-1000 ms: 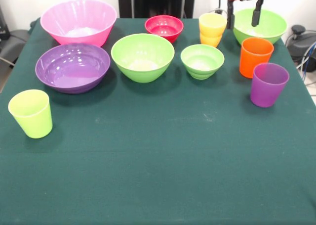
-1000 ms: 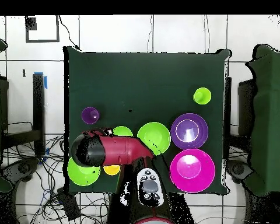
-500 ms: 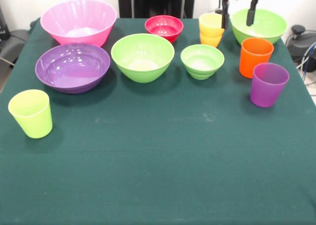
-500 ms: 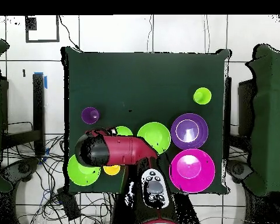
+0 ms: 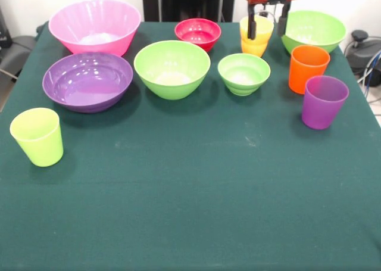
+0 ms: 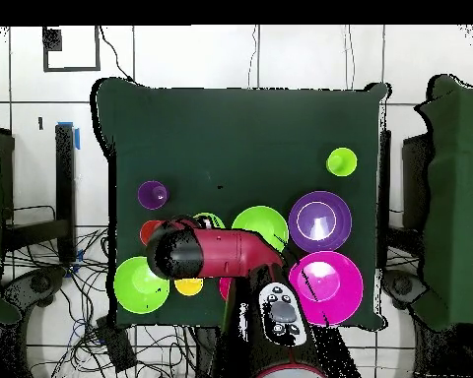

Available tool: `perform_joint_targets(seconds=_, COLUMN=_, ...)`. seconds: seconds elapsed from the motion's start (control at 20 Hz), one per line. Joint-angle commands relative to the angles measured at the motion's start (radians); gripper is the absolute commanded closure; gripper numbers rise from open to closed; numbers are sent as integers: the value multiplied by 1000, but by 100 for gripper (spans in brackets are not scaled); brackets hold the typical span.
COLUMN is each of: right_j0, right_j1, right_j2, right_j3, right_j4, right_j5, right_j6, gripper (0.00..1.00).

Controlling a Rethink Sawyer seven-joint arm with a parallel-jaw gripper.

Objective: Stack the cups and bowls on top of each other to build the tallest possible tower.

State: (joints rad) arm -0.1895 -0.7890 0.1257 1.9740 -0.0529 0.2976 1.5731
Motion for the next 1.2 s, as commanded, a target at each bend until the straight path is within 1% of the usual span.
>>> perform_joint_targets(seconds=0.05, right_j0=-23, right_j1=50, right_j2=79, right_j3=-9, right_j4=-86, right_j5=-62, right_j6=43, gripper=0)
perform_joint_targets(seconds=0.1, right_j0=-28, right_j1=49, right_j2=78, right_j3=-6, right_j4=-90, right_j5=-62, right_j6=43, gripper=0)
perform_joint_targets(seconds=0.4, right_j0=-117, right_j1=51, right_j2=99, right_j3=11, right_j4=-123, right_j5=-67, right_j6=21, gripper=0)
perform_joint_targets(seconds=0.75, right_j0=-209, right_j1=110, right_j2=138, right_j3=-27, right_j4=-144, right_j5=-55, right_j6=4, gripper=0)
perform_joint_targets(seconds=0.9, right_j0=-232, right_j1=121, right_j2=145, right_j3=-36, right_j4=-148, right_j5=-47, right_j6=7, gripper=0)
perform_joint_targets(seconds=1.0, right_j0=-237, right_j1=124, right_j2=141, right_j3=-37, right_j4=-146, right_j5=-48, right_j6=21, gripper=0)
perform_joint_targets(seconds=1.2, right_j0=-247, right_j1=114, right_j2=147, right_j3=-41, right_j4=-153, right_j5=-35, right_j6=18, gripper=0)
